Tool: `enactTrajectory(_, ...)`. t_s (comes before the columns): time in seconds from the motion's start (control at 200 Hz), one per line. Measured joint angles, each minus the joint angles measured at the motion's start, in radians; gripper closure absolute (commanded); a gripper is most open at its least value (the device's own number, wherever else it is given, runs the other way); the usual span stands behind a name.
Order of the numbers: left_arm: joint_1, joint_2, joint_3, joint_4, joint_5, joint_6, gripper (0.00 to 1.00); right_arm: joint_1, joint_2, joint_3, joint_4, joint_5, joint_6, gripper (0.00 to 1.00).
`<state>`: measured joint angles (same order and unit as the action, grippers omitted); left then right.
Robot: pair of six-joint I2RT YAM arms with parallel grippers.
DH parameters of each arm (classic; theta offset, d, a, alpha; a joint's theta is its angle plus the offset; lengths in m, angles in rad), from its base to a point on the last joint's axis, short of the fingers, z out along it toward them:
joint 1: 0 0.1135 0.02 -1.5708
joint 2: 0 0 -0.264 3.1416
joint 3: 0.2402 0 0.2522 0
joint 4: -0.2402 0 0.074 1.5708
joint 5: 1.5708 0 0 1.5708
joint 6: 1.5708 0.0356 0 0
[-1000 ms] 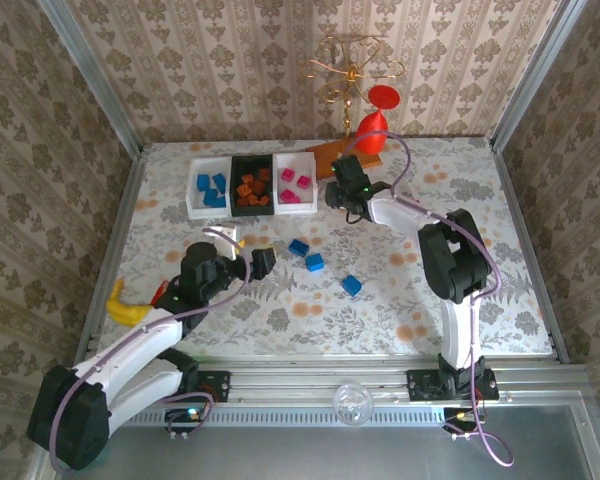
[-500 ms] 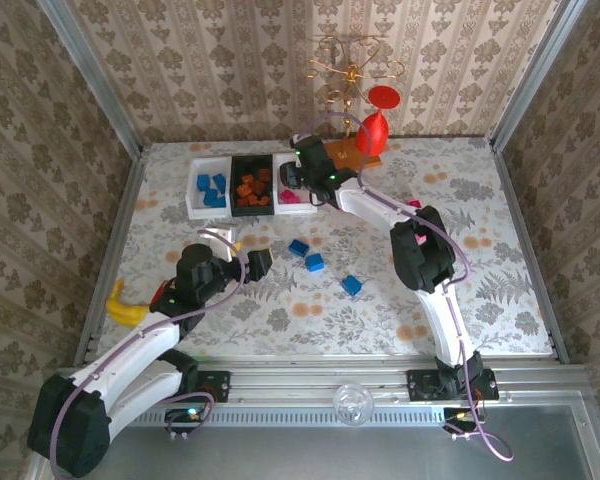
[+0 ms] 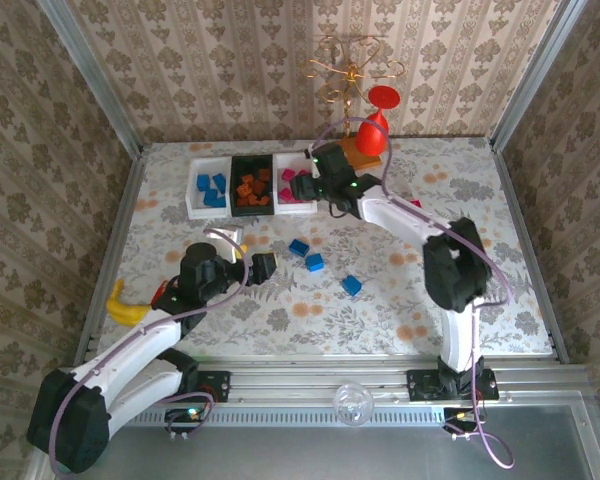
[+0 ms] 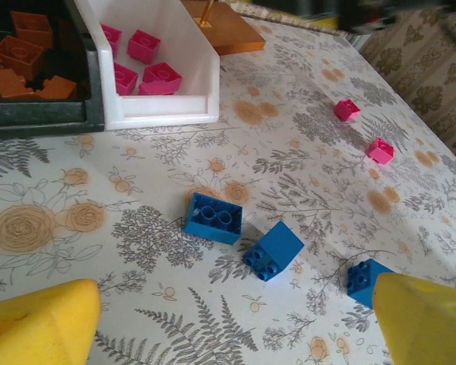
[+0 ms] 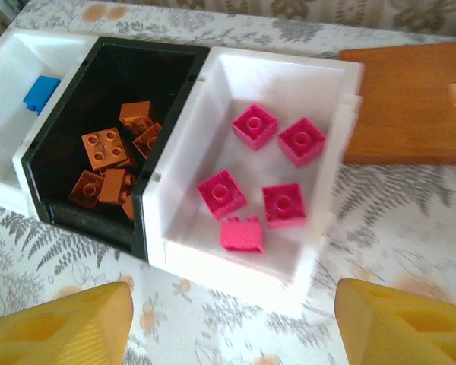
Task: Sort the legos into containers by color
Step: Place the lego in the container, then pick up the lego from the middle-right of the table.
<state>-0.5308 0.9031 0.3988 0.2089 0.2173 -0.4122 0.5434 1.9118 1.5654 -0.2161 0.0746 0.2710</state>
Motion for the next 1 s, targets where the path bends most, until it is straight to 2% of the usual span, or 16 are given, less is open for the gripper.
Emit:
enactTrajectory(0.22, -0.037, 0.050, 0.027, 0.008, 0.003, 0.000, 0.07, -0.072, -0.267, -0.310, 0.040, 0.026, 0.014, 0.23)
enactTrajectory(0.495, -0.056, 0.093, 0.041, 0.015, 0.003, 0.005, 0.07, -0.180, -0.429, -0.596, 0.029, 0.085, 0.046, 0.11)
enactTrajectory(0.74, -0.105, 0.138, 0.087, 0.029, 0.011, 0.047, 0.07, -0.294, -0.541, -0.673, 0.010, 0.141, 0.091, 0.04)
enactTrajectory(0.905, -0.175, 0.218, 0.117, 0.082, 0.041, 0.090, 0.07, -0.336, -0.521, -0.671, -0.013, 0.151, 0.113, 0.03)
enactTrajectory(1.0, -0.204, 0.294, 0.153, 0.098, 0.053, 0.113, 0.07, -0.354, -0.447, -0.654, -0.037, 0.143, 0.128, 0.04)
